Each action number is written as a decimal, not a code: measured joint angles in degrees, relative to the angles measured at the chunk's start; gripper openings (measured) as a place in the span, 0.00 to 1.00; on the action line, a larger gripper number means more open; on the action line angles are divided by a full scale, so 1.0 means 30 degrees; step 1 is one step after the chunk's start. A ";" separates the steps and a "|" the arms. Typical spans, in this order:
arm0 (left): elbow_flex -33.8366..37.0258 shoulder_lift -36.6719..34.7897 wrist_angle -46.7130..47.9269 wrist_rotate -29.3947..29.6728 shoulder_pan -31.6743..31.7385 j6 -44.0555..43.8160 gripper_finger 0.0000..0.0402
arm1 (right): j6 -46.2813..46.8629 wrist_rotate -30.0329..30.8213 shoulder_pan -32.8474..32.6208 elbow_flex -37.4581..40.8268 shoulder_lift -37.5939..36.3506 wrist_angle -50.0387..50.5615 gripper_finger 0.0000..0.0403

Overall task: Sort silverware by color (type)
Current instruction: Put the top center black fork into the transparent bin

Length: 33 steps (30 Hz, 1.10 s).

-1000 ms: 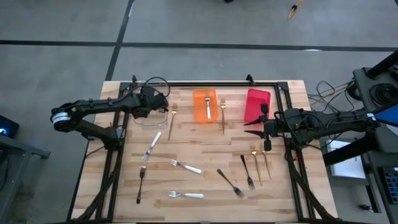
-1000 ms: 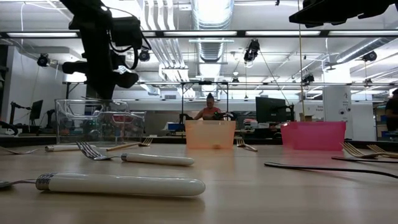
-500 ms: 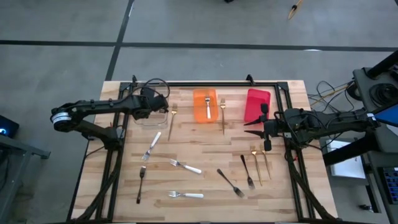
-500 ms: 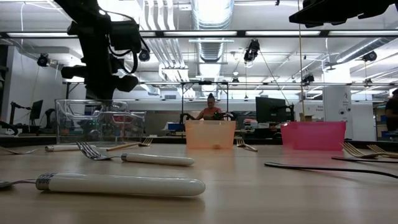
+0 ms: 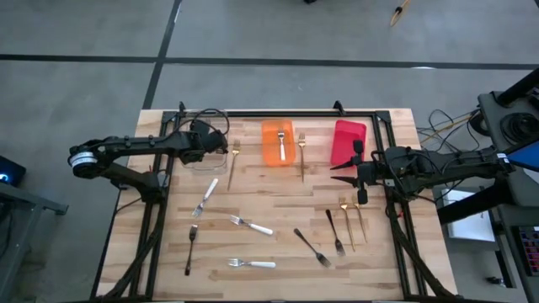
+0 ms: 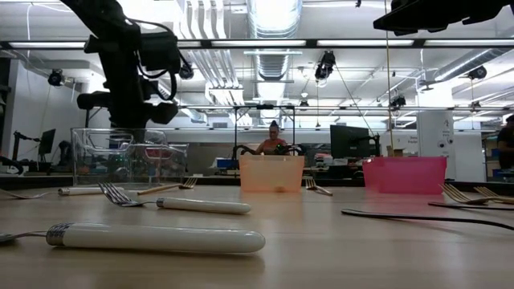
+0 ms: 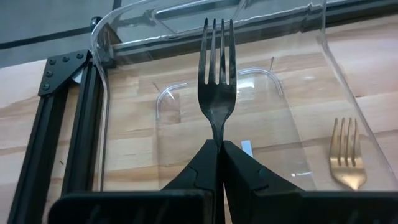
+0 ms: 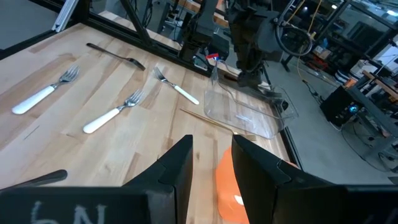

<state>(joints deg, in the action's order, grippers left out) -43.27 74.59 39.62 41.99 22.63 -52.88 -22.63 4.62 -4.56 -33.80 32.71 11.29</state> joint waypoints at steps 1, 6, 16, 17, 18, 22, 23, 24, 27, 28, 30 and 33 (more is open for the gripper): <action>0.0000 0.0000 -0.0043 0.0001 0.0012 -0.0188 0.00 | -0.0007 0.0000 -0.0001 0.0000 0.0000 0.0000 0.25; 0.0060 0.0075 -0.0082 0.0018 0.0029 -0.1331 0.00 | 0.0007 0.0000 -0.0004 0.0000 0.0000 0.0000 0.25; -0.0035 0.1830 -0.0524 -0.0012 0.0040 -0.2056 0.00 | 0.0007 0.0000 0.0002 0.0000 0.0003 0.0011 0.25; -0.0048 0.2003 -0.0668 -0.0013 0.0051 -0.2061 0.00 | 0.0015 0.0005 0.0002 0.0000 0.0005 0.0003 0.25; -0.0058 0.2153 -0.0814 -0.0017 0.0076 -0.2056 0.00 | 0.0013 0.0000 0.0002 0.0000 0.0006 0.0022 0.25; -0.0066 0.2579 -0.1327 -0.0064 0.0247 -0.2064 0.00 | 0.0000 0.0000 0.0001 0.0000 0.0007 0.0014 0.25; -0.0066 0.2645 -0.1342 -0.0101 0.0303 -0.2064 0.00 | 0.0000 0.0000 0.0002 0.0000 0.0000 0.0021 0.25; -0.0066 0.2710 -0.1379 -0.0146 0.0346 -0.2058 0.00 | 0.0000 0.0000 0.0000 0.0000 0.0000 0.0016 0.25; -0.0066 0.2769 -0.1399 -0.0254 0.0564 -0.2029 0.00 | 0.0004 0.0000 0.0002 0.0000 0.0005 0.0021 0.25; -0.0066 0.2769 -0.1417 -0.0254 0.0640 -0.1949 0.00 | 0.0000 0.0001 0.0002 0.0000 0.0002 0.0016 0.25; -0.0066 0.2761 -0.1437 -0.0326 0.0815 -0.1782 0.00 | 0.0000 0.0000 0.0002 0.0000 0.0007 0.0025 0.25; -0.0066 0.2739 -0.1726 -0.0559 0.1087 -0.1528 0.00 | -0.0014 0.0000 0.0002 0.0000 0.0007 0.0022 0.25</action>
<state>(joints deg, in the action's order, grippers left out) -43.46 82.81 34.44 40.32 25.89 -57.46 -22.67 4.62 -4.56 -33.80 32.73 11.35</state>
